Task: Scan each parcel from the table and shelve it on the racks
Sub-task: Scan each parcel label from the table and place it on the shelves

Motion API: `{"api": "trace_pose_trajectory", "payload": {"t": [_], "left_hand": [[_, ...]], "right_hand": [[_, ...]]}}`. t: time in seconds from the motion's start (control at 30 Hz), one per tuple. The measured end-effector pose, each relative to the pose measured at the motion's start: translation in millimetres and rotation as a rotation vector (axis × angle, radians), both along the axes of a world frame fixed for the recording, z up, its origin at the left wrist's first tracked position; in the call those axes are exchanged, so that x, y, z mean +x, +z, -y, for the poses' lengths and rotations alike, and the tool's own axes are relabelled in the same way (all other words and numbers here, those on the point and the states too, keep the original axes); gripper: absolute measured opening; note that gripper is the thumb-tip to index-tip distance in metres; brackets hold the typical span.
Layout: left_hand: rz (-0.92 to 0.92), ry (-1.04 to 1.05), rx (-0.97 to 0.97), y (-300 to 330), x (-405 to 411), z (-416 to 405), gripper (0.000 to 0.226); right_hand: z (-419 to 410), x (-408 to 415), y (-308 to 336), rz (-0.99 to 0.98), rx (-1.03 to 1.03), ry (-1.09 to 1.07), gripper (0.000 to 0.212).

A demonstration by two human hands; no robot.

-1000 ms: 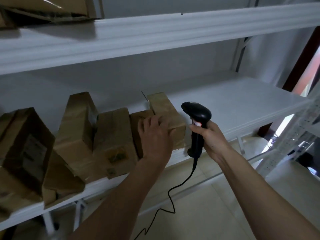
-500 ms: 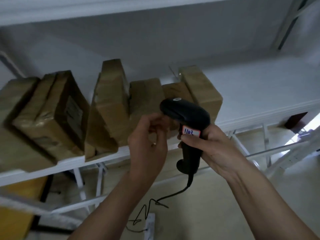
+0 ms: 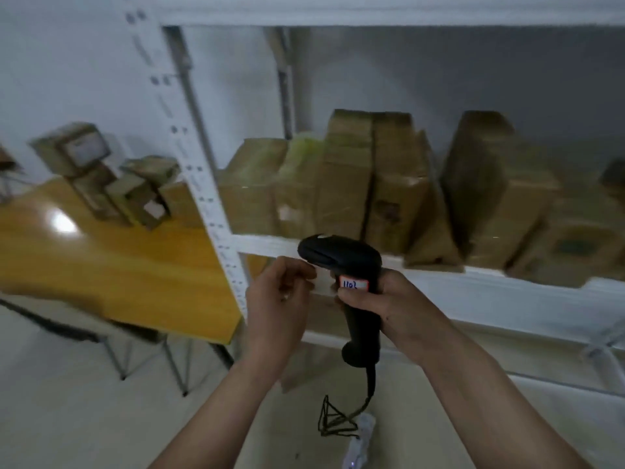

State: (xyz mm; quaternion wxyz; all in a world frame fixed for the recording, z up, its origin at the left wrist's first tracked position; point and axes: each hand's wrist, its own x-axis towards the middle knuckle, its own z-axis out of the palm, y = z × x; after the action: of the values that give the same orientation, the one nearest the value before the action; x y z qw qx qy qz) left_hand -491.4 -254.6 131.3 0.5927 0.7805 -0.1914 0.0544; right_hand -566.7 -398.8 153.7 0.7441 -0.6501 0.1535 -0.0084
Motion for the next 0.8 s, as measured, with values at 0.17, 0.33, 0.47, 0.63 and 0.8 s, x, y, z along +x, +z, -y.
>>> {"api": "trace_pose_trajectory", "payload": {"t": [0.17, 0.33, 0.47, 0.63, 0.8], "left_hand": [[-0.111, 0.079, 0.102, -26.1, 49.8, -111.7, 0.038], [-0.238, 0.077, 0.188, -41.8, 90.4, -202.1, 0.028], [-0.319, 0.055, 0.305, -49.6, 123.4, -251.4, 0.010], [-0.392, 0.080, 0.302, -53.0, 154.4, -285.4, 0.013], [-0.441, 0.123, 0.304, -55.0, 185.7, -311.2, 0.020]], "right_hand": [[-91.0, 68.2, -20.7, -0.028, 0.009, 0.035, 0.024], [-167.7, 121.7, -38.1, -0.107, 0.032, 0.079, 0.032], [-211.0, 154.0, -46.0, -0.161, 0.049, 0.123, 0.025], [-243.3, 191.7, -50.7, -0.193, 0.002, 0.128, 0.015], [-266.5, 241.1, -58.1, -0.201, 0.038, 0.097, 0.016]]}}
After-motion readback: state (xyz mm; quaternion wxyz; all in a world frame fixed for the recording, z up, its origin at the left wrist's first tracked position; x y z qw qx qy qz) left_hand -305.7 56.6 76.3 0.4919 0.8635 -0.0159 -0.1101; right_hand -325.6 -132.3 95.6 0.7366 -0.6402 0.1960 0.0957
